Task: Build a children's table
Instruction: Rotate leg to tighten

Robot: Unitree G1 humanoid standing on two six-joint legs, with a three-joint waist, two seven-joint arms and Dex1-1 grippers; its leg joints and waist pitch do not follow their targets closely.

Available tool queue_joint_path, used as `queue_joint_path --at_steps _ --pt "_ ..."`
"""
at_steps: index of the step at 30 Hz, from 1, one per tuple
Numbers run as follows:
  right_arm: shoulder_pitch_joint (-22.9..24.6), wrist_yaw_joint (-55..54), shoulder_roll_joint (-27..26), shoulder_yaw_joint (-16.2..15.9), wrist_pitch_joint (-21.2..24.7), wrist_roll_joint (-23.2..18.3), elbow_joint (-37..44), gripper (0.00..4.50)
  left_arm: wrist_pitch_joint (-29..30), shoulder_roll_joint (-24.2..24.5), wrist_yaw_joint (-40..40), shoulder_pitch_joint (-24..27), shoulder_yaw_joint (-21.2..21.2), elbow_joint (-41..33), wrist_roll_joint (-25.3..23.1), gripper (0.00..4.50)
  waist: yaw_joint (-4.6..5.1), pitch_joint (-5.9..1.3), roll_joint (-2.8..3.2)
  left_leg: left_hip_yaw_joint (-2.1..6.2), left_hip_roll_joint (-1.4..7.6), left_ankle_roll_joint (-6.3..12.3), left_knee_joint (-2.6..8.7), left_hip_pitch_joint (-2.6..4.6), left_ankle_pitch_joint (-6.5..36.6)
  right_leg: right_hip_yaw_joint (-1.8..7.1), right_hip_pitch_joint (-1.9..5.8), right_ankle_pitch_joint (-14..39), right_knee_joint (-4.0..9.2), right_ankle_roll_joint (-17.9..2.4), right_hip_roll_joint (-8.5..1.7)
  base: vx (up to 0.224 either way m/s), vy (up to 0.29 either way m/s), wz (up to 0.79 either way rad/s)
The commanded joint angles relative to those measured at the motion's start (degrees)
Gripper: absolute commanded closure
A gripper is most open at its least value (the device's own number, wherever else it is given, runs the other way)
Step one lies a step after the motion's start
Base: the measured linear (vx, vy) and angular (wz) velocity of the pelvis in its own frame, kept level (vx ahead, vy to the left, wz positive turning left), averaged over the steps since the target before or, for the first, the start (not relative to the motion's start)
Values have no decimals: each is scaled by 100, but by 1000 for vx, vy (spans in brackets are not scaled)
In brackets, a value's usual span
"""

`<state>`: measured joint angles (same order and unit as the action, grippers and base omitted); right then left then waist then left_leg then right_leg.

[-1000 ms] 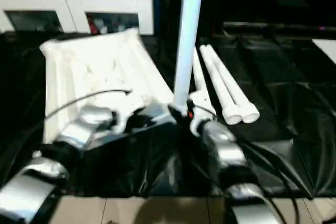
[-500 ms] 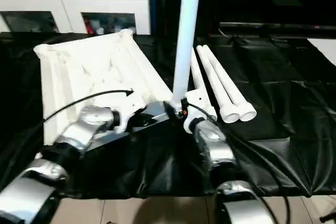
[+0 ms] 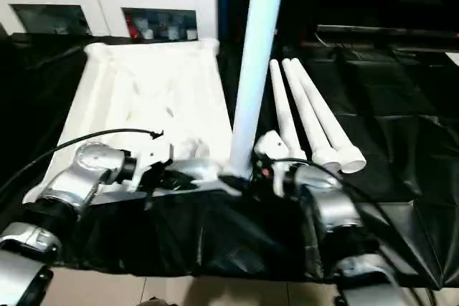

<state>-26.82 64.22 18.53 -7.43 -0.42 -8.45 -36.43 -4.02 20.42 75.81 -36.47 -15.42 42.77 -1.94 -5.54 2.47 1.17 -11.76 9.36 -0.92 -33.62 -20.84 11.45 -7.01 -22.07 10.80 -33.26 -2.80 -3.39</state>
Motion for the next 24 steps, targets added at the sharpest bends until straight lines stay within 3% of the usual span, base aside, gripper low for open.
queue_joint_path --at_steps 1,6,10,15,17,18,19,20,21,24 --pt "81 466 73 -293 178 -10 191 67 -74 -13 365 -8 -165 -8 40 450 -17 -321 -22 244 571 452 372 95 866 456 269 1265 379 -960 -727 0 0 0" --pt "135 681 143 -424 285 -21 394 108 -83 21 479 -27 -207 -18 47 450 -44 -333 -31 247 571 456 365 86 736 461 270 1208 367 -924 -735 0 0 0" --pt "177 651 80 -425 331 -16 443 142 -85 -12 442 -60 -202 25 32 450 -99 -360 -27 243 582 485 348 96 569 461 261 811 312 -1015 -731 0 0 0" --pt "318 226 -94 -340 446 -37 499 166 78 -166 -75 -113 -129 128 -85 450 -98 -353 -27 250 586 442 359 88 647 454 268 853 321 -1011 -735 0 0 0" --pt "350 -378 -323 -188 397 14 382 175 243 -359 -700 -223 -36 282 -191 450 -92 -313 -32 231 573 343 364 130 863 466 230 1272 403 -955 -746 0 0 0" --pt "348 -431 -340 -177 398 23 368 175 253 -372 -748 -232 -31 292 -201 450 -84 -292 -32 244 560 230 380 162 1059 461 226 1725 463 -896 -765 0 0 0" --pt "341 -601 -395 -142 399 49 324 176 284 -416 -901 -258 -14 322 -231 450 -75 -285 -34 254 549 201 384 145 1105 454 246 1937 486 -832 -767 0 0 0" --pt "297 -1065 -522 -58 363 141 172 177 353 -509 -1151 -303 11 356 -270 450 -54 -274 -39 277 555 138 407 136 1188 451 251 2226 515 -714 -769 0 0 0" --pt "262 -1397 -618 2 336 202 56 177 419 -582 -1339 -335 27 373 -296 450 -11 -241 -43 290 556 52 424 183 1404 445 208 2571 565 -647 -774 0 0 0" --pt "82 -2831 -1053 252 243 411 -494 178 685 -954 -2247 -455 92 462 -424 450 70 -210 -53 319 526 -50 423 233 1745 423 199 3238 670 -457 -802 0 0 0"
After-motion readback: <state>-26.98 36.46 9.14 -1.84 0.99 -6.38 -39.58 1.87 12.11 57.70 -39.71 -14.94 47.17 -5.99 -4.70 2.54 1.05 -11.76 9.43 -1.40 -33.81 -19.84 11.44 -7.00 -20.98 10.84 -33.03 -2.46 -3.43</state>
